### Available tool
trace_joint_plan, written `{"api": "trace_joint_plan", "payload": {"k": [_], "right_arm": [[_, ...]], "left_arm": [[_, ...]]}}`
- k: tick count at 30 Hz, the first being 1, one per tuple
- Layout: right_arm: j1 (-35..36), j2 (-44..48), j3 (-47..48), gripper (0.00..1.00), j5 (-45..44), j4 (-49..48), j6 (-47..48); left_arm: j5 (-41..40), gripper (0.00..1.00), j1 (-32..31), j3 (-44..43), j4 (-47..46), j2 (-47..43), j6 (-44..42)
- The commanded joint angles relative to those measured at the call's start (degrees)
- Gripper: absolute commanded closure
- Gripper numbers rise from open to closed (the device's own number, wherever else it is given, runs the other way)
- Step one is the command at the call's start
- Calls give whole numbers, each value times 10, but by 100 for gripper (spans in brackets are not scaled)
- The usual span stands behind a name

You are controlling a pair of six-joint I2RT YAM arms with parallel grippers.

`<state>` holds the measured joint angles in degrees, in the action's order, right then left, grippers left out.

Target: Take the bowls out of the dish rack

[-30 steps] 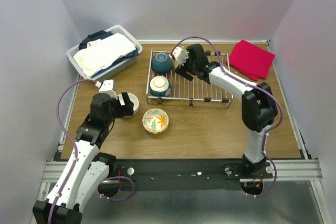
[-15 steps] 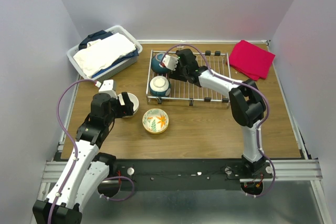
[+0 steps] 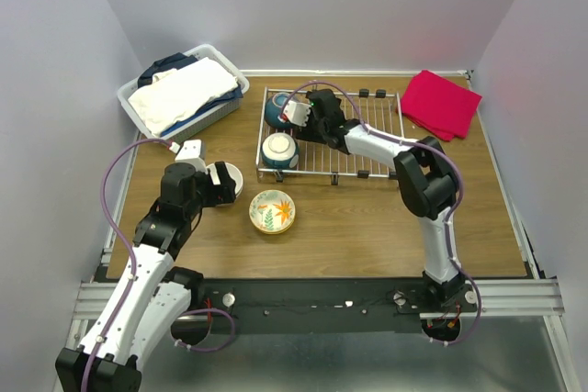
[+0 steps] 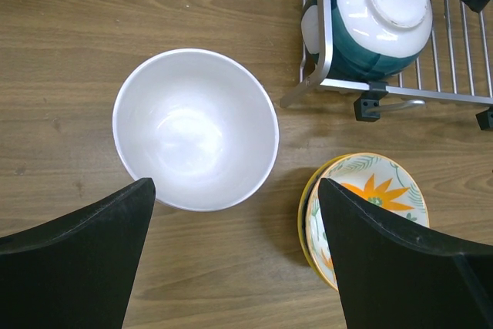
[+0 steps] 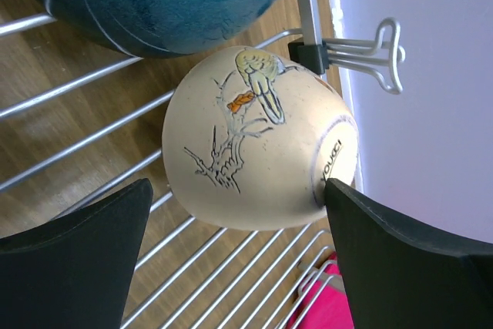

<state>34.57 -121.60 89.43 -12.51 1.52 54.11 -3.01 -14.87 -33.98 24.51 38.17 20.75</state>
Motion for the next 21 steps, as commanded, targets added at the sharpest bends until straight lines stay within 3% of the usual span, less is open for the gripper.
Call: {"api": "trace_joint_plan", "payload": {"k": [1, 9, 15, 18, 21], "right_arm": [[2, -31, 1, 0, 7, -10, 6], [3, -61, -35, 0, -36, -101, 35], [5, -74, -51, 0, -62, -113, 50], [8, -79, -53, 4, -69, -114, 54], [10, -73, -50, 15, -74, -112, 51]], "left_arm": [[-7, 4, -7, 4, -9, -3, -5], [-8, 4, -9, 3, -8, -6, -5], [-10, 5, -9, 5, -9, -13, -7], [-11, 5, -10, 5, -10, -16, -7], [-15, 4, -10, 6, -10, -20, -7]]}}
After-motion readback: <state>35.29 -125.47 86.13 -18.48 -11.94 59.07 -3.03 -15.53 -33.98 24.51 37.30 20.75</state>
